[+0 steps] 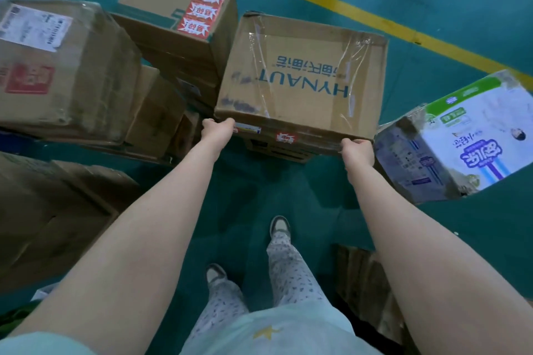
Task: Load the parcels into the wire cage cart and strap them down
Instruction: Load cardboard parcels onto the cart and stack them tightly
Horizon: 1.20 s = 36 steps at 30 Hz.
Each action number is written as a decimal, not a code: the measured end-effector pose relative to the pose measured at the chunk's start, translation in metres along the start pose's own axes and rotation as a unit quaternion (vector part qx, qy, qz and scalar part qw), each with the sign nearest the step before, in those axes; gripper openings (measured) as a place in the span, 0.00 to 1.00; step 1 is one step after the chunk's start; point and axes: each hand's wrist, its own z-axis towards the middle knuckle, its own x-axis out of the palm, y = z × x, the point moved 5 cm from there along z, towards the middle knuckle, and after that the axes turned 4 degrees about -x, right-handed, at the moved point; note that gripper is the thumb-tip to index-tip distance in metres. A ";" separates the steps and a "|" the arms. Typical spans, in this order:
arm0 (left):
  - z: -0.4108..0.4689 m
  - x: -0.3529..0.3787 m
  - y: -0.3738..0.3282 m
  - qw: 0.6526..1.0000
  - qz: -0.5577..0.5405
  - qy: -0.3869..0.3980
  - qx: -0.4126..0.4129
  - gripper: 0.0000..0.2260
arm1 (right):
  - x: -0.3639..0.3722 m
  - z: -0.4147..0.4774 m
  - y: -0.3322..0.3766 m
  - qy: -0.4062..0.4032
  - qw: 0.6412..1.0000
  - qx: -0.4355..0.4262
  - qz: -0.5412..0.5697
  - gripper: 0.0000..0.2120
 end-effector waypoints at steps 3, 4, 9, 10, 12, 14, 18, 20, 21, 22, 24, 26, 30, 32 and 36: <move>0.016 0.009 -0.007 0.999 -0.042 0.001 -0.026 0.30 | -0.019 0.024 0.003 -0.075 0.997 -0.007 -0.012 0.18; 0.022 0.013 -0.009 0.998 -0.053 0.004 -0.030 0.31 | -0.022 0.031 0.004 -0.086 0.996 -0.006 0.001 0.20; 0.033 0.019 -0.020 0.997 -0.080 -0.005 -0.011 0.31 | -0.013 0.055 0.003 0.004 1.000 0.014 0.021 0.31; 0.033 0.019 -0.022 0.997 -0.081 -0.016 -0.007 0.30 | -0.011 0.056 0.005 0.006 1.000 0.004 0.021 0.31; 0.026 0.021 -0.028 0.996 -0.079 -0.039 -0.004 0.27 | -0.014 0.057 0.011 -0.020 0.999 -0.023 0.038 0.30; 0.019 0.024 -0.030 0.995 -0.090 -0.054 0.007 0.25 | -0.020 0.057 0.022 -0.054 0.995 -0.049 0.065 0.27; 0.002 0.019 -0.042 0.987 -0.111 -0.102 0.048 0.20 | -0.041 0.053 0.058 -0.111 0.984 -0.114 0.077 0.22; -0.006 0.009 -0.052 0.984 -0.109 -0.125 0.067 0.19 | -0.047 0.047 0.080 -0.134 0.977 -0.146 0.077 0.20; -0.011 0.004 -0.056 0.981 -0.115 -0.135 0.076 0.19 | -0.049 0.044 0.090 -0.142 0.975 -0.156 0.076 0.19; -0.017 -0.004 -0.060 0.978 -0.124 -0.146 0.086 0.20 | -0.049 0.038 0.101 -0.145 0.973 -0.166 0.075 0.17; -0.027 -0.016 -0.062 0.971 -0.135 -0.172 0.101 0.22 | -0.049 0.028 0.123 -0.143 0.969 -0.188 0.069 0.14; -0.037 -0.034 -0.058 0.959 -0.150 -0.215 0.107 0.26 | -0.044 0.014 0.143 -0.134 0.966 -0.215 0.047 0.16; -0.056 -0.069 -0.032 0.930 -0.204 -0.291 0.090 0.24 | -0.019 -0.015 0.169 -0.094 0.962 -0.257 -0.019 0.23; -0.063 -0.084 -0.009 0.924 -0.219 -0.306 0.069 0.24 | -0.001 -0.030 0.174 -0.063 0.959 -0.269 -0.061 0.25; -0.078 -0.114 0.048 0.910 -0.230 -0.345 0.023 0.26 | 0.039 -0.067 0.171 0.008 0.947 -0.299 -0.120 0.27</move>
